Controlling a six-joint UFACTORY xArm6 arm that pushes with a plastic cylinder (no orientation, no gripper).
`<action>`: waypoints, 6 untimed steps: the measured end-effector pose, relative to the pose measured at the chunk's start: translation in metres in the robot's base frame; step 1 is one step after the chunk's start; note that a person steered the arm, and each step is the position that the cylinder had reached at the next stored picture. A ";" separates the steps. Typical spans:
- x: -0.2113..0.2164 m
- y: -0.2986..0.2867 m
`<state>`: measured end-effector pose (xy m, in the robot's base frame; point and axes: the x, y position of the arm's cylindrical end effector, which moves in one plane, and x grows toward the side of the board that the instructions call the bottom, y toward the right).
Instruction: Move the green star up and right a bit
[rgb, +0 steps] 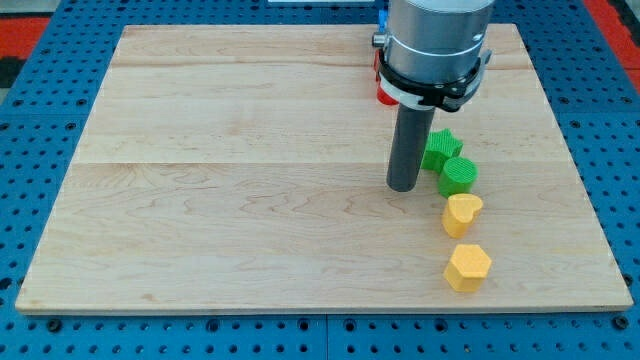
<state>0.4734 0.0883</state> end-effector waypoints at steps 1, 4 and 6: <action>-0.017 0.002; -0.051 0.034; -0.057 0.036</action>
